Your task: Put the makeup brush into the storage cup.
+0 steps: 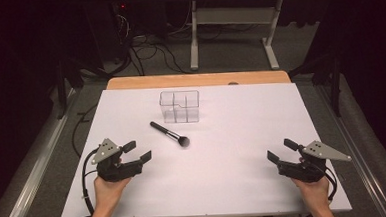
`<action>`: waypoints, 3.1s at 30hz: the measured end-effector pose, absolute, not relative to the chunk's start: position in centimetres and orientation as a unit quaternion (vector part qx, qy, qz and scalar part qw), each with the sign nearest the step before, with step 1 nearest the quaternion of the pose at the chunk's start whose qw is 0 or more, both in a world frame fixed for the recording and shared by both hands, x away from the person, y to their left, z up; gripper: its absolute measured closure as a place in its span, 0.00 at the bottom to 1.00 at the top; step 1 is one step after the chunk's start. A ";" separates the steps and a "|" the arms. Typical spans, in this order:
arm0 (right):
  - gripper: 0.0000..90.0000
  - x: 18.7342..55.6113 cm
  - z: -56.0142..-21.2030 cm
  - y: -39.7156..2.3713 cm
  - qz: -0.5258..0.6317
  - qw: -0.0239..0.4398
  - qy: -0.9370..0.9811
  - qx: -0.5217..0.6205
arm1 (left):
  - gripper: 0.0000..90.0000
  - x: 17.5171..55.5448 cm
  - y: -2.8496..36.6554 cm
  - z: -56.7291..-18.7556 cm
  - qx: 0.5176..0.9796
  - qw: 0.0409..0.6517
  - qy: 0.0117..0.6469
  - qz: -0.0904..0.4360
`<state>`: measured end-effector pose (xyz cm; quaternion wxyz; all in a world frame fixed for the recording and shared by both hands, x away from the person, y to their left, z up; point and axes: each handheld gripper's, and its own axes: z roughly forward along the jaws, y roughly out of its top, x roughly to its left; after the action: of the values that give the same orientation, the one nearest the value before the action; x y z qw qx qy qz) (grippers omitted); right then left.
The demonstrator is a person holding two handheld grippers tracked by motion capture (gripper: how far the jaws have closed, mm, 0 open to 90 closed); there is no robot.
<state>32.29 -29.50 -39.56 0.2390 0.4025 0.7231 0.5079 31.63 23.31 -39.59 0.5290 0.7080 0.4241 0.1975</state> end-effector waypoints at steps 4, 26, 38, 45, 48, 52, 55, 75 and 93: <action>0.25 32.4 -39.6 -29.5 0.507 0.237 0.724 0.403 | 0.31 31.7 23.3 -39.6 0.707 0.529 0.426 0.197; 0.27 32.6 -39.8 -29.2 0.505 0.236 0.725 0.403 | 0.29 32.5 23.0 -39.0 0.703 0.533 0.424 0.203; 0.27 32.6 -39.8 -29.5 0.509 0.234 0.719 0.410 | 0.29 33.5 22.4 -37.9 0.703 0.544 0.413 0.198; 0.27 32.6 -39.7 -29.5 0.510 0.238 0.718 0.410 | 0.29 34.4 22.4 -37.0 0.692 0.559 0.414 0.194; 0.27 32.7 -39.8 -29.5 0.509 0.239 0.718 0.411 | 0.29 34.7 22.3 -36.7 0.690 0.561 0.412 0.197; 0.27 32.7 -39.7 -29.5 0.512 0.241 0.713 0.414 | 0.29 35.2 21.9 -36.2 0.692 0.561 0.407 0.202; 0.27 32.9 -39.7 -29.2 0.510 0.242 0.713 0.416 | 0.29 35.7 21.4 -35.8 0.697 0.558 0.401 0.207; 0.27 32.8 -39.8 -29.0 0.507 0.241 0.718 0.412 | 0.30 38.1 19.7 -35.0 0.700 0.557 0.397 0.205; 0.27 32.8 -39.8 -28.9 0.504 0.241 0.723 0.405 | 0.31 40.0 18.2 -33.6 0.702 0.556 0.390 0.214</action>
<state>32.78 -28.89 -39.81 0.2411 0.4052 0.7234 0.5044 39.97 18.20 -33.59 0.5557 0.7024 0.3902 0.2137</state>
